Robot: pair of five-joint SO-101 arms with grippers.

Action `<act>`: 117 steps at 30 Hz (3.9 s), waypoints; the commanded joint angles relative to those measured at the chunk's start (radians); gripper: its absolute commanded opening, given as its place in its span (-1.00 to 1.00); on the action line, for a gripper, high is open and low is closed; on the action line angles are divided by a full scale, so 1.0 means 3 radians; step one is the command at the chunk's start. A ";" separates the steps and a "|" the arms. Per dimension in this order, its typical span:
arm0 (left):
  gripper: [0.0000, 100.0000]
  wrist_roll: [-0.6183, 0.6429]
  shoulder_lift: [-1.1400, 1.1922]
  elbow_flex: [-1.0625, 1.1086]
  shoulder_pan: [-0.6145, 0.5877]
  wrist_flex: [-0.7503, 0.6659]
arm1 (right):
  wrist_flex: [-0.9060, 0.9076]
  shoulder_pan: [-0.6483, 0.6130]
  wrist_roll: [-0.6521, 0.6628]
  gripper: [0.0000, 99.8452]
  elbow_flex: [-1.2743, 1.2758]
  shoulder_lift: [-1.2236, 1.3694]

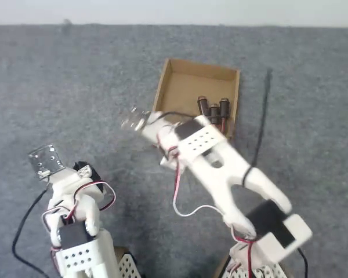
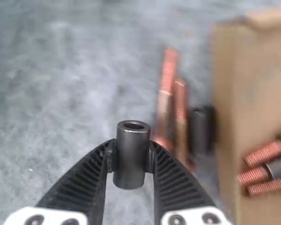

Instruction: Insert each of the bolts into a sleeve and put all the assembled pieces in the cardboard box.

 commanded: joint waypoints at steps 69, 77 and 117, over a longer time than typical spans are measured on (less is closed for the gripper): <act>-0.98 -0.0639 0.1304 -0.2146 0.0440 0.1013 | -0.0898 0.3368 -0.0747 -0.99 0.3243 -0.2989; -0.97 -0.1299 0.2972 -0.3010 0.0445 0.0869 | -0.0969 0.3353 -0.0522 -0.99 0.3335 -0.3015; -0.82 -0.4577 0.6286 -0.4437 0.2803 0.0711 | -0.0939 0.3363 -0.0251 -0.99 0.3350 -0.3015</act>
